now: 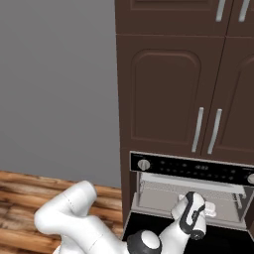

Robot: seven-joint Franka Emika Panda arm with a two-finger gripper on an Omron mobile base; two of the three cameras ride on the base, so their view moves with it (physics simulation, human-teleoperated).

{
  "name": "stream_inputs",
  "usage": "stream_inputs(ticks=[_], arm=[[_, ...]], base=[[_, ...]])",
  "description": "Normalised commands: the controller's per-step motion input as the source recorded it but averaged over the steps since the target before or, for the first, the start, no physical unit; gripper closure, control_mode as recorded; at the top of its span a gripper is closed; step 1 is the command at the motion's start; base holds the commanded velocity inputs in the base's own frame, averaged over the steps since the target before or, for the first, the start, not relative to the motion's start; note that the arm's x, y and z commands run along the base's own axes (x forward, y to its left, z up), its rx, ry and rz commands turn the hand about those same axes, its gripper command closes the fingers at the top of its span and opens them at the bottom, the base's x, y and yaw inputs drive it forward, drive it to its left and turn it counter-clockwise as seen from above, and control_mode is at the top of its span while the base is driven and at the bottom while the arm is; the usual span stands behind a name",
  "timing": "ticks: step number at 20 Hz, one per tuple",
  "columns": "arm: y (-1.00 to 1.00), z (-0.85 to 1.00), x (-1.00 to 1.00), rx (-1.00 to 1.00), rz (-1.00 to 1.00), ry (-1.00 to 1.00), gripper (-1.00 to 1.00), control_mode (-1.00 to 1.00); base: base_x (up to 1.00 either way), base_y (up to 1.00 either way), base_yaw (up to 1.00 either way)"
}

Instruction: Take the fish from the oven and place it on the plate on the counter.

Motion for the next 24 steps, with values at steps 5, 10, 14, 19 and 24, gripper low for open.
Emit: stream_inputs(ticks=[5,10,14,19,24], arm=[[-0.01,-0.24,0.18,-0.01,0.00,-0.08,-1.00,-1.00],[-0.01,-0.04,0.16,-0.03,0.00,-0.05,-1.00,-1.00],[-0.03,-0.02,0.22,-0.04,0.00,0.00,-1.00,-1.00],[-0.02,-0.25,0.17,-0.06,0.00,0.01,-1.00,-1.00],[-0.07,-0.43,0.08,-0.07,0.00,0.05,-1.00,-1.00]], base=[[0.00,0.00,0.00],[0.00,0.00,0.00],[0.00,0.00,0.00],[0.00,0.00,0.00],[0.00,0.00,0.00]])
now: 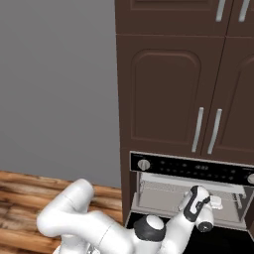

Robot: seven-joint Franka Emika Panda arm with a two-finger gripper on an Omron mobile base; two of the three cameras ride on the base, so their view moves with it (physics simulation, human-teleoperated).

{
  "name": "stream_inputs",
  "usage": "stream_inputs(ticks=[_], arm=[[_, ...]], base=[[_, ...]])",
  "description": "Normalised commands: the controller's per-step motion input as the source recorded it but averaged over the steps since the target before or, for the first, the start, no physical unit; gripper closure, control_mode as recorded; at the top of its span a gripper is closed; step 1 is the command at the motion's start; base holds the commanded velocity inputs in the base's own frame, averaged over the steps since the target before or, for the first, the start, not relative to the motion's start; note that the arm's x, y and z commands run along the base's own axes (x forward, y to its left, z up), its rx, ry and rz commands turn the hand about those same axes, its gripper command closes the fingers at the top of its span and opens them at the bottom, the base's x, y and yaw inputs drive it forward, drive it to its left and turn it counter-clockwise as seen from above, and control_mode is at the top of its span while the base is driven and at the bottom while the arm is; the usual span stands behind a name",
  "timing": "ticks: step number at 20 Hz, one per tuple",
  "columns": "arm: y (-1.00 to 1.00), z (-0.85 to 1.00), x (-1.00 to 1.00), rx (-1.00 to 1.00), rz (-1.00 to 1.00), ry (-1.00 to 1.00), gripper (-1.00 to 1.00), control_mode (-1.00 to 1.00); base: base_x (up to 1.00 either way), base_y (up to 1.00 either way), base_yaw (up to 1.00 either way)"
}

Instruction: Take the fish from the oven and place it on the plate on the counter.

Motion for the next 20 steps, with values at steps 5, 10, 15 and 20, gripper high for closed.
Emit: stream_inputs(ticks=[5,10,15,20], arm=[[-0.06,-0.51,0.00,-0.06,0.00,0.04,-1.00,-1.00],[0.00,-0.62,0.09,-0.02,0.00,0.00,-1.00,-1.00],[0.00,-0.72,0.13,0.00,0.00,-0.03,-1.00,-1.00],[0.00,-0.86,0.03,0.00,0.00,-0.05,-1.00,-1.00]], base=[[0.00,0.00,0.00],[0.00,0.00,0.00],[0.00,0.00,0.00],[0.00,0.00,0.00]])
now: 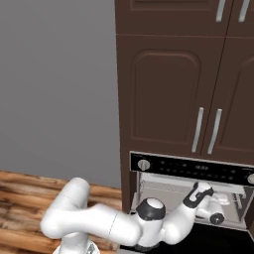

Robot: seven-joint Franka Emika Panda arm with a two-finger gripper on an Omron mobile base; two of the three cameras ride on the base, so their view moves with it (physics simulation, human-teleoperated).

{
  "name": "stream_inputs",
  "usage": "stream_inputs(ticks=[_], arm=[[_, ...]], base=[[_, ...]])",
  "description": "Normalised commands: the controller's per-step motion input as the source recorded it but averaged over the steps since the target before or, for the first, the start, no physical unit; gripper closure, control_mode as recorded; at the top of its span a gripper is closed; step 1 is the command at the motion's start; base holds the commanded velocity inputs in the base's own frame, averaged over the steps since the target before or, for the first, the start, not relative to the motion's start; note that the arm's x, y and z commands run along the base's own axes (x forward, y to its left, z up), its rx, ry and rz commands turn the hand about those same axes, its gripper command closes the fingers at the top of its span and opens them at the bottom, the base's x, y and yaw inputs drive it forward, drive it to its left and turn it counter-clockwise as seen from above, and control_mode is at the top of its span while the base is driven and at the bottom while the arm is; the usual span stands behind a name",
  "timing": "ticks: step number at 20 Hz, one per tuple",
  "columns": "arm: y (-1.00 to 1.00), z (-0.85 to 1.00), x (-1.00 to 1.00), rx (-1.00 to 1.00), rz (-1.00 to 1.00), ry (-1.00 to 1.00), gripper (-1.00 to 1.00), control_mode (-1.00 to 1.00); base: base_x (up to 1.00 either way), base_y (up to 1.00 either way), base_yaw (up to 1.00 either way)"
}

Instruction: Take the fish from the oven and place it on the plate on the counter.

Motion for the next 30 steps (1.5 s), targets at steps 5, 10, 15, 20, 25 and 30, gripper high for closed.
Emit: stream_inputs(ticks=[5,10,15,20,25,30], arm=[[0.00,-0.84,0.00,0.00,0.00,-0.02,-1.00,-1.00],[0.00,-0.99,0.00,0.00,0.00,0.00,-1.00,-1.00],[0.00,-0.99,0.00,0.00,0.00,0.00,-1.00,-1.00],[0.00,-0.95,0.00,-0.02,0.00,0.07,-1.00,-1.00],[0.00,-1.00,-0.07,-0.01,0.00,0.18,-1.00,-1.00],[0.00,-1.00,-0.19,0.00,0.00,0.19,-1.00,-1.00]], base=[[0.00,0.00,0.00],[0.00,0.00,0.00],[0.00,0.00,0.00],[0.00,0.00,0.00],[0.00,0.00,0.00],[0.00,0.00,0.00]])
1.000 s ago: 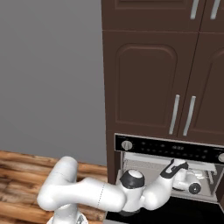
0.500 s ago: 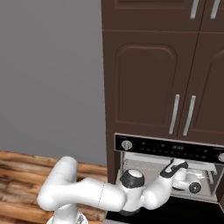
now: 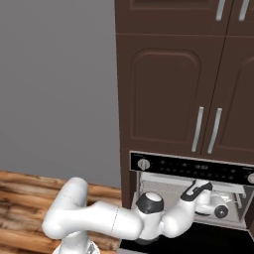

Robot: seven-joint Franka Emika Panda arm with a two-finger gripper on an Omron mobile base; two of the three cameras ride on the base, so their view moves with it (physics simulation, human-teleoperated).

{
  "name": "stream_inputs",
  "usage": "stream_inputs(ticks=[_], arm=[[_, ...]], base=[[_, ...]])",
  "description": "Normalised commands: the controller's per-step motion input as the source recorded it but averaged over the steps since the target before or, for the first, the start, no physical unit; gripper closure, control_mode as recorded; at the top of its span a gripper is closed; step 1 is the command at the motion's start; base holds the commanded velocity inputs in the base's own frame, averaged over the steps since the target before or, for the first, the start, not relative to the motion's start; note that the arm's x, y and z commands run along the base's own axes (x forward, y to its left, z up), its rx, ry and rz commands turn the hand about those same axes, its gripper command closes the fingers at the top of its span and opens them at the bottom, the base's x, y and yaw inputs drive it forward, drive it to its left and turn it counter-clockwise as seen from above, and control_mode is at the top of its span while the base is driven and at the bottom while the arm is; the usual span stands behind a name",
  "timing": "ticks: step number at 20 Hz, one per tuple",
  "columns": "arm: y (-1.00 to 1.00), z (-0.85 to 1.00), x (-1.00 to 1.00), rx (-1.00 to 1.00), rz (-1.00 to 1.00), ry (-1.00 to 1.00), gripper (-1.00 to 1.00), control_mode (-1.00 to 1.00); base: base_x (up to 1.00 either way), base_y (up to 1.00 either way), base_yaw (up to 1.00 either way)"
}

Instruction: Take the fish from the oven and place it on the plate on the counter.

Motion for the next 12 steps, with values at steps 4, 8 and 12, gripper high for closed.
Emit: stream_inputs(ticks=[4,8,12], arm=[[0.00,-1.00,-0.32,0.00,0.00,0.14,-1.00,-1.00],[0.00,-1.00,-0.52,0.00,0.00,0.10,-1.00,-1.00],[0.00,-0.98,-0.59,0.00,0.00,0.13,-1.00,-1.00]], base=[[0.00,0.00,0.00],[0.00,0.00,0.00],[0.00,0.00,0.00]])
